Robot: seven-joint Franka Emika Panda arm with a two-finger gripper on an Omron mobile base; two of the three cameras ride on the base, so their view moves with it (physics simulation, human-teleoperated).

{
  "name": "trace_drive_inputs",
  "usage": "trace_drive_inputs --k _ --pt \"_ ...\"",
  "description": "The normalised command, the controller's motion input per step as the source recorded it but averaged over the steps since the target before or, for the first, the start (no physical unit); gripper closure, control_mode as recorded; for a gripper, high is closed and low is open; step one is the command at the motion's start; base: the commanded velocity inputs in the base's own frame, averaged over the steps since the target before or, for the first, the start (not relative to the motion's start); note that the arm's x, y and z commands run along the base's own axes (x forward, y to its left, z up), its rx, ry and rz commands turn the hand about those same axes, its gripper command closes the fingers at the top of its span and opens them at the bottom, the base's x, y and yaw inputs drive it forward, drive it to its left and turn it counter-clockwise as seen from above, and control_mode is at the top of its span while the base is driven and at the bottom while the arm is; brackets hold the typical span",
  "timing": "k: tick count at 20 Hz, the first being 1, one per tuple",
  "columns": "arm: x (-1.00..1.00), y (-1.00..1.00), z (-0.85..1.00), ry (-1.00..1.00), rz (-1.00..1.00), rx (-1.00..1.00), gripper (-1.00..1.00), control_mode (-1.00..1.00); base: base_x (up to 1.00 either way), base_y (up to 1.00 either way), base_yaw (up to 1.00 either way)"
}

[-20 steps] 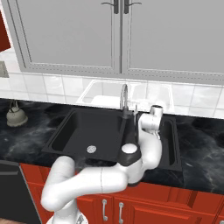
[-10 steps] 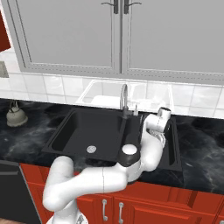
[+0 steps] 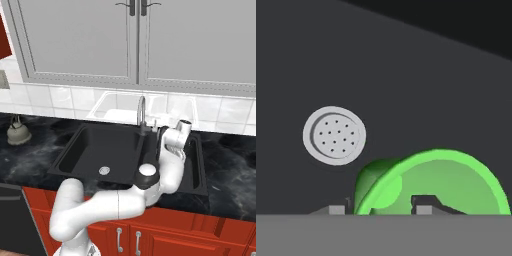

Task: Place the kettle in the left basin and the cup in the right basin of the sink.

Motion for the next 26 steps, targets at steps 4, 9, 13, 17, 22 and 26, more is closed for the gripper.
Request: trace_drive_inputs --k 4,9,13,17,22,26 --pt "0.0 0.16 -0.07 -0.03 0.0 0.0 -1.0 -1.0 0.0 0.0 0.0" --pt "0.0 0.0 0.0 0.0 0.0 0.0 -1.0 -1.0 0.0 0.0 0.0" --pt "-0.12 -0.03 0.04 0.01 0.0 0.0 -1.0 -1.0 0.0 0.0 0.0" --pt "-0.13 -0.01 0.42 0.05 -0.01 0.0 -1.0 -1.0 0.0 0.0 0.0" --pt "-0.21 0.0 0.74 0.04 -0.03 0.0 -1.0 -1.0 0.0 0.0 0.0" --pt "-0.28 0.0 0.79 0.02 -0.03 0.0 -1.0 -1.0 0.0 0.0 0.0"
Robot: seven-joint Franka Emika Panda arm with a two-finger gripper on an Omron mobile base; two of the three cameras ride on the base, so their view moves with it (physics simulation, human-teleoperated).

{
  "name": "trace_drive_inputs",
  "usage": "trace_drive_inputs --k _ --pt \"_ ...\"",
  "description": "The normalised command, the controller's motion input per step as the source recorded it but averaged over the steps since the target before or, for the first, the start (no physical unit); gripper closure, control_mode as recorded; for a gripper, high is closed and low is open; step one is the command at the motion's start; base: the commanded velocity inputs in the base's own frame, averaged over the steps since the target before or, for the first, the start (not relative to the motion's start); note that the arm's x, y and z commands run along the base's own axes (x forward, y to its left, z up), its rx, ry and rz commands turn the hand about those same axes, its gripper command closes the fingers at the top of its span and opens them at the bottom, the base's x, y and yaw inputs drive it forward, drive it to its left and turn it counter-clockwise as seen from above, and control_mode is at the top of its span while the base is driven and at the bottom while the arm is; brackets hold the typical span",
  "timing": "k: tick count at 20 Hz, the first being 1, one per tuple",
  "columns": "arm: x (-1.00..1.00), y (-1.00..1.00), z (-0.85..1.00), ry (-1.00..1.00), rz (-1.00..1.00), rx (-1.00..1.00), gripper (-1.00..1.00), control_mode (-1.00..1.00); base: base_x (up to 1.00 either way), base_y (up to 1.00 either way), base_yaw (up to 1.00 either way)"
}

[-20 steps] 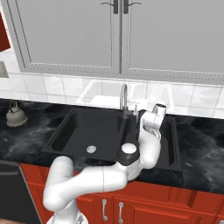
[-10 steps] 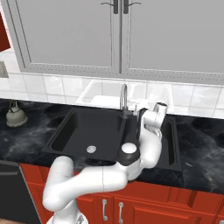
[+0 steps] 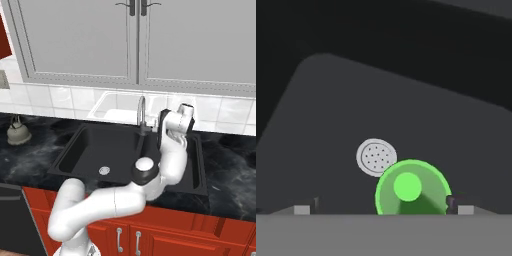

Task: Place the kettle in the left basin and the cup in the right basin of the sink.

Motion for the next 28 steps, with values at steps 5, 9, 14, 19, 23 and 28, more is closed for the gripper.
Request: trace_drive_inputs --k 5,9,14,19,23,28 --pt "-0.44 0.0 0.67 0.04 -0.04 0.0 -1.0 -1.0 0.0 0.0 0.0" --pt "-0.93 0.31 0.13 0.0 -0.02 -0.04 -1.0 -1.0 0.0 0.0 0.0" --pt "-1.0 0.67 0.13 0.03 0.08 -0.17 -1.0 -1.0 0.0 0.0 0.0" --pt "-0.87 0.83 0.33 0.05 0.16 -0.25 -1.0 -1.0 0.0 0.0 0.0" --pt "-0.89 0.8 0.22 0.03 0.14 -0.2 -1.0 -1.0 0.0 0.0 0.0" --pt "-0.66 0.14 0.06 -0.09 0.03 0.05 -1.0 -1.0 0.0 0.0 0.0"
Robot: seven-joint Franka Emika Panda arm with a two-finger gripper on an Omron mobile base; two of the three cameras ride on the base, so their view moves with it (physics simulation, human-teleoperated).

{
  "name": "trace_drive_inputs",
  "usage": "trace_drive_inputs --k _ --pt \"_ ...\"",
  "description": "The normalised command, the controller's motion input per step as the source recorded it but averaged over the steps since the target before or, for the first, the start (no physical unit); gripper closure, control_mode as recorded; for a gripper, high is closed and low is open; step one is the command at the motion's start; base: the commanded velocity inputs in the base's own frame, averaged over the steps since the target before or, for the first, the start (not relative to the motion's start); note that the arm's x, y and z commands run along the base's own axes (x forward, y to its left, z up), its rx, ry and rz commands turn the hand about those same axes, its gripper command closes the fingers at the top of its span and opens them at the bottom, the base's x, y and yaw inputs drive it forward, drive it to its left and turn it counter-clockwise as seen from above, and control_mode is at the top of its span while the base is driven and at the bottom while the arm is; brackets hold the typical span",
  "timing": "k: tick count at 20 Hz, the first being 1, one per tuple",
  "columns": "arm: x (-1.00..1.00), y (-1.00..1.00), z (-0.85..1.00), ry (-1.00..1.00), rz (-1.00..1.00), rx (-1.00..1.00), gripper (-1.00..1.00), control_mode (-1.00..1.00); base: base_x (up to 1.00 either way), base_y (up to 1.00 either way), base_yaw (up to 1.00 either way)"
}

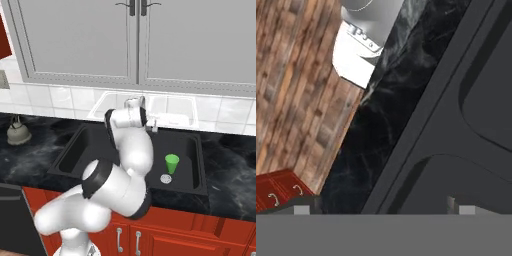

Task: Place the kettle in the left basin and the cup in the right basin of the sink.

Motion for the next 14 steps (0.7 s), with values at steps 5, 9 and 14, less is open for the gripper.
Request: trace_drive_inputs --k 5,9,14 --pt "-0.55 0.04 0.17 -0.11 0.03 0.22 -1.0 -1.0 0.0 0.0 0.0" --pt "-0.18 0.35 0.24 0.03 0.17 0.28 -1.0 -1.0 0.0 0.0 0.0" --pt "0.0 0.54 0.32 0.13 0.31 0.1 -1.0 -1.0 0.0 0.0 0.0"
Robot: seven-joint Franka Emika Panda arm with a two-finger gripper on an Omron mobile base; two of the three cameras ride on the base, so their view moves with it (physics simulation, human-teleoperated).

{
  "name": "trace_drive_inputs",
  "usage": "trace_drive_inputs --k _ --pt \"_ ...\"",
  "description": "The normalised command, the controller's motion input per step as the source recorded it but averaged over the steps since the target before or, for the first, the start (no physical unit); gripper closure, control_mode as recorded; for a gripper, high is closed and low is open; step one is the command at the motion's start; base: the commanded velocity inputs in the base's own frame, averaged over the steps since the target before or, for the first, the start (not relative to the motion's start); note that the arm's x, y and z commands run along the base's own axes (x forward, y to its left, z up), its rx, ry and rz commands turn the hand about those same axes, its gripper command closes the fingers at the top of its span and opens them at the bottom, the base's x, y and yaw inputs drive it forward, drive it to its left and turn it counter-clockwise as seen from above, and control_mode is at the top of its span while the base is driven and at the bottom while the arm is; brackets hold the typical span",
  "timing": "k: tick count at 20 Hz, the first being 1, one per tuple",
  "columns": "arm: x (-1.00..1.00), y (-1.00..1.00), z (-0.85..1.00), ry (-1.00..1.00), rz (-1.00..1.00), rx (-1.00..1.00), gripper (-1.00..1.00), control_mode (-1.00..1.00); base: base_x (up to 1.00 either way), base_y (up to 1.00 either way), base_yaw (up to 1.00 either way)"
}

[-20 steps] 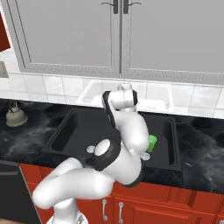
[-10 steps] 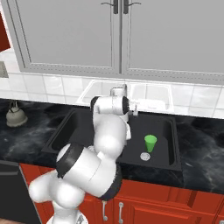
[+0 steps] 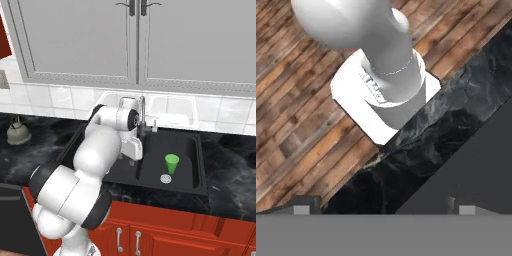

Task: Place the kettle in the left basin and the cup in the right basin of the sink.

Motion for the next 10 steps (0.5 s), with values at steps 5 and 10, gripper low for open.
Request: trace_drive_inputs --k 5,10 --pt "0.0 0.51 0.36 0.09 0.38 0.01 -1.0 -1.0 0.0 0.0 0.0" --pt "0.0 0.6 0.24 0.08 0.37 0.0 -1.0 -1.0 0.0 0.0 0.0"
